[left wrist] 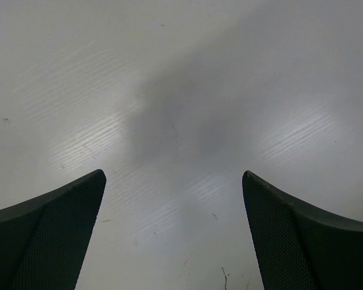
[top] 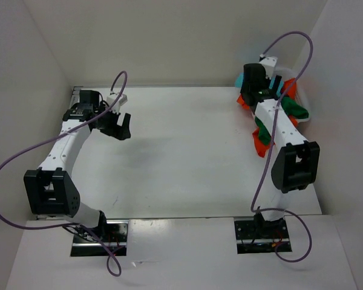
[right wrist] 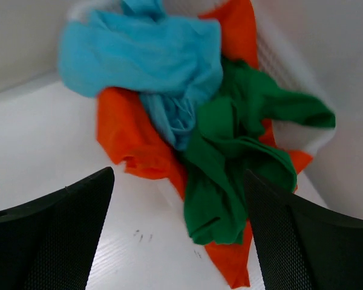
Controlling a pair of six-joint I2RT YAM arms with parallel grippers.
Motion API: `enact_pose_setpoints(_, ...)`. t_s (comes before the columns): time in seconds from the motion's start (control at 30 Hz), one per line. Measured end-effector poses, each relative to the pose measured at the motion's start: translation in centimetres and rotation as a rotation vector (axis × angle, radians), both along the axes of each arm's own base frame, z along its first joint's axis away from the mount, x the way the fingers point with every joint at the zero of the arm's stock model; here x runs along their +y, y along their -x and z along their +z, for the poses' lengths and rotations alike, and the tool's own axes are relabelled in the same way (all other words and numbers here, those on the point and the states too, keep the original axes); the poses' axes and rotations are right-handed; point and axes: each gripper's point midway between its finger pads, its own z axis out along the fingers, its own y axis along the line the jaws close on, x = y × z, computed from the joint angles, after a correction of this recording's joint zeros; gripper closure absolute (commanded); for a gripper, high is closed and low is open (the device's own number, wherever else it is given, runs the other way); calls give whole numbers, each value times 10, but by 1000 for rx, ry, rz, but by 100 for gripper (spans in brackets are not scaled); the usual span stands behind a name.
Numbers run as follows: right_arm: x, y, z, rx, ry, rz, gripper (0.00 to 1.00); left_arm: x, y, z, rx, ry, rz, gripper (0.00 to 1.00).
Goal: Fold and stack the t-shirts
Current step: Grab crumpled tshirt from bin with the right arm
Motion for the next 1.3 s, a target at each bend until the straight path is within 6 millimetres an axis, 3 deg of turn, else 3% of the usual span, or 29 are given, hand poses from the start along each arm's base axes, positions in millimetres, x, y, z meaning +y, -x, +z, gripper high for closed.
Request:
enact_pose_setpoints(0.13,-68,13,-68,154,-121,-191,9,-3,4,-1,7,14,-10,0)
enact_pose_setpoints(0.17,-86,22,-80,183,-140,-246,8,-3,6,-2,11,17,-12,0)
enact_pose_setpoints(0.23,-100,35,-92,214,-150,-302,4,-4,10,-6,24,19,-14,0)
enact_pose_setpoints(0.47,-98,53,-103,231,-146,-355,2,-7,16,-12,42,34,-24,0)
enact_pose_setpoints(0.6,-111,59,-109,236,-154,-390,4,-9,16,-11,39,43,-31,0)
enact_pose_setpoints(0.7,-120,62,-110,236,-157,-415,19,-9,16,-11,39,46,-33,0)
enact_pose_setpoints(0.73,-123,62,-111,235,-158,-423,36,-9,16,-11,39,47,-33,0)
enact_pose_setpoints(0.83,-125,62,-114,244,-155,-424,66,-10,16,-10,39,51,-36,0)
enact_pose_setpoints(0.87,-124,62,-114,244,-156,-422,84,-11,16,-10,38,53,-38,0)
enact_pose_setpoints(0.93,-125,61,-114,243,-155,-421,100,-11,17,-9,37,57,-40,0)
enact_pose_setpoints(1.17,-120,57,-108,224,-147,-408,100,-12,17,-7,31,62,-44,0)
enact_pose_setpoints(1.3,-97,52,-86,176,-110,-363,100,-13,17,-7,30,65,-46,0)
